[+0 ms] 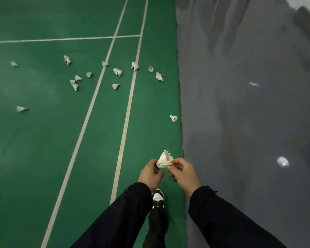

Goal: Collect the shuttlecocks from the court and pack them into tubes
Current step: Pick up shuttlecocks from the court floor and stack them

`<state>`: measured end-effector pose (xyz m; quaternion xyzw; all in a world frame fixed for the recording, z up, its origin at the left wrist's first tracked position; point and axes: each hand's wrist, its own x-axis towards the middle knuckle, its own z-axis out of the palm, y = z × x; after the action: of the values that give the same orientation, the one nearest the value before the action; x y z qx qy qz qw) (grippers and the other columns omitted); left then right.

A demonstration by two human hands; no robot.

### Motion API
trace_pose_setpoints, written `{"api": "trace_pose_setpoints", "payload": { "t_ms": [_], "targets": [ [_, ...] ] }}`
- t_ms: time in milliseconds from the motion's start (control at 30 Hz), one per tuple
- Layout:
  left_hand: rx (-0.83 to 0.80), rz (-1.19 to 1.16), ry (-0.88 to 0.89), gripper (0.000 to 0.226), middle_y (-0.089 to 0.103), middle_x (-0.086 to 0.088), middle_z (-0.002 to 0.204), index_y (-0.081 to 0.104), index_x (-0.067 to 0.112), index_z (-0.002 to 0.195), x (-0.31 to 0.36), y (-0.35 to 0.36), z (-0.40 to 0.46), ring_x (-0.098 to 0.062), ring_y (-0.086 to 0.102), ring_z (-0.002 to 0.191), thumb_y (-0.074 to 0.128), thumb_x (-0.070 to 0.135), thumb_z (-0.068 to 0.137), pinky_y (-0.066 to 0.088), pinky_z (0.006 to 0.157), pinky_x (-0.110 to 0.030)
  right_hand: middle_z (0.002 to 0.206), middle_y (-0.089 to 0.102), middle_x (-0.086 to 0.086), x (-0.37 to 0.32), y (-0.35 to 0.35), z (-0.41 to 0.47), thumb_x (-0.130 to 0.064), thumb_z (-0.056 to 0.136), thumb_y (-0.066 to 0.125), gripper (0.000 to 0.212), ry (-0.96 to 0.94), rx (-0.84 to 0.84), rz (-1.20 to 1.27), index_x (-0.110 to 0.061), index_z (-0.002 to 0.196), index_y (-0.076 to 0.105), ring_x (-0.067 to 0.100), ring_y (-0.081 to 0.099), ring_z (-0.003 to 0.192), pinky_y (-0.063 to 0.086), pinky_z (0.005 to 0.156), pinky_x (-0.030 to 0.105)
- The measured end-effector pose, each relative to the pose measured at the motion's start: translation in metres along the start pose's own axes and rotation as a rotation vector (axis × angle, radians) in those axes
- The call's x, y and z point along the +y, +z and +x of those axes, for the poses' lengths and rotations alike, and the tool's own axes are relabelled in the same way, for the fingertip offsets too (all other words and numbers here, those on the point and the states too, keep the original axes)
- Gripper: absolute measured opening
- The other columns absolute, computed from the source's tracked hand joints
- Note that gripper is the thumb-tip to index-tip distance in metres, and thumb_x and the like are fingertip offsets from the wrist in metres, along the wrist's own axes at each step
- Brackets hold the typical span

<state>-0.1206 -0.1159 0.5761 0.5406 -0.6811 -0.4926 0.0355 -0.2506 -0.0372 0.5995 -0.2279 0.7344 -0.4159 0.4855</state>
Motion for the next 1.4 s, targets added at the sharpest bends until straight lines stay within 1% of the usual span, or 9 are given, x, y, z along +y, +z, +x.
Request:
{"api": "trace_pose_setpoints", "payload": {
  "t_ms": [100, 267, 333, 533, 733, 833, 900, 1133, 1400],
  "targets": [
    [0.027, 0.000, 0.024, 0.029, 0.066, 0.001, 0.098, 0.063, 0.011, 0.121, 0.024, -0.024, 0.052, -0.023, 0.064, 0.092, 0.063, 0.002, 0.094, 0.049, 0.081, -0.027, 0.096, 0.072, 0.006, -0.034, 0.000, 0.050, -0.012, 0.094, 0.066, 0.006, -0.017, 0.000, -0.012, -0.018, 0.094, 0.065, 0.016, 0.065, 0.079, 0.051, 0.065, 0.023],
    [0.015, 0.080, 0.049, 0.031, 0.072, -0.004, 0.116, 0.066, 0.017, 0.127, 0.062, -0.053, 0.159, -0.026, 0.069, 0.105, 0.060, 0.008, 0.099, 0.055, 0.094, -0.038, 0.116, 0.060, -0.010, -0.077, 0.001, 0.148, -0.052, 0.085, 0.075, 0.023, -0.032, 0.008, -0.036, -0.037, 0.102, 0.068, 0.006, 0.061, 0.106, 0.048, 0.089, 0.027],
    [-0.024, 0.147, 0.094, 0.033, 0.069, -0.007, 0.120, 0.065, 0.022, 0.131, 0.076, -0.058, 0.206, -0.028, 0.069, 0.105, 0.061, 0.013, 0.099, 0.054, 0.095, -0.041, 0.114, 0.065, -0.012, -0.093, -0.004, 0.188, -0.047, 0.088, 0.075, 0.018, -0.008, 0.000, 0.026, -0.040, 0.102, 0.067, 0.005, 0.061, 0.107, 0.048, 0.089, 0.026],
    [-0.073, 0.188, 0.121, 0.034, 0.067, -0.009, 0.119, 0.065, 0.024, 0.131, 0.119, -0.049, 0.330, -0.029, 0.068, 0.105, 0.062, 0.012, 0.099, 0.053, 0.096, -0.043, 0.108, 0.071, 0.007, -0.119, -0.039, 0.310, -0.033, 0.088, 0.079, 0.030, 0.140, 0.081, 0.178, -0.016, 0.105, 0.062, 0.021, 0.067, 0.096, 0.053, 0.080, 0.037],
    [-0.120, 0.239, 0.099, 0.033, 0.067, -0.010, 0.119, 0.066, 0.022, 0.130, 0.134, -0.014, 0.454, -0.030, 0.067, 0.106, 0.060, 0.010, 0.100, 0.052, 0.096, -0.041, 0.106, 0.073, 0.007, -0.111, -0.075, 0.439, -0.023, 0.097, 0.068, 0.004, 0.230, 0.126, 0.251, -0.019, 0.099, 0.067, 0.021, 0.067, 0.093, 0.055, 0.079, 0.039],
    [-0.138, 0.233, 0.068, 0.040, 0.066, -0.010, 0.124, 0.061, 0.021, 0.138, 0.123, 0.012, 0.520, -0.031, 0.067, 0.106, 0.060, 0.009, 0.099, 0.051, 0.096, -0.040, 0.103, 0.071, 0.003, -0.089, -0.086, 0.511, -0.019, 0.094, 0.071, 0.010, 0.273, 0.091, 0.248, -0.018, 0.102, 0.065, 0.019, 0.065, 0.095, 0.053, 0.075, 0.033],
    [-0.119, 0.210, 0.026, 0.050, 0.064, -0.010, 0.129, 0.052, 0.022, 0.147, 0.105, 0.032, 0.561, -0.031, 0.068, 0.102, 0.061, 0.012, 0.099, 0.053, 0.096, -0.042, 0.103, 0.068, 0.002, -0.064, -0.089, 0.555, -0.016, 0.092, 0.074, 0.018, 0.303, 0.127, 0.249, -0.018, 0.103, 0.060, 0.020, 0.065, 0.095, 0.055, 0.083, 0.040],
    [-0.188, 0.352, -0.044, 0.051, 0.056, -0.011, 0.140, 0.048, 0.018, 0.147, -0.009, 0.108, 0.705, -0.029, 0.065, 0.113, 0.062, 0.024, 0.098, 0.052, 0.102, -0.047, 0.128, 0.059, 0.013, 0.082, -0.089, 0.691, -0.018, 0.084, 0.082, 0.088, 0.431, 0.168, 0.199, -0.023, 0.153, 0.027, 0.028, 0.065, 0.111, 0.052, 0.104, 0.049],
    [-0.247, 0.515, 0.080, 0.057, 0.044, -0.013, 0.148, 0.046, 0.019, 0.148, -0.094, 0.191, 0.837, -0.033, 0.051, 0.132, 0.064, 0.017, 0.095, 0.046, 0.110, -0.048, 0.128, 0.063, 0.006, 0.206, -0.072, 0.814, -0.025, 0.081, 0.085, 0.051, 0.387, 0.183, 0.139, -0.022, 0.122, 0.052, 0.024, 0.067, 0.110, 0.054, 0.101, 0.048]
  ]
}}
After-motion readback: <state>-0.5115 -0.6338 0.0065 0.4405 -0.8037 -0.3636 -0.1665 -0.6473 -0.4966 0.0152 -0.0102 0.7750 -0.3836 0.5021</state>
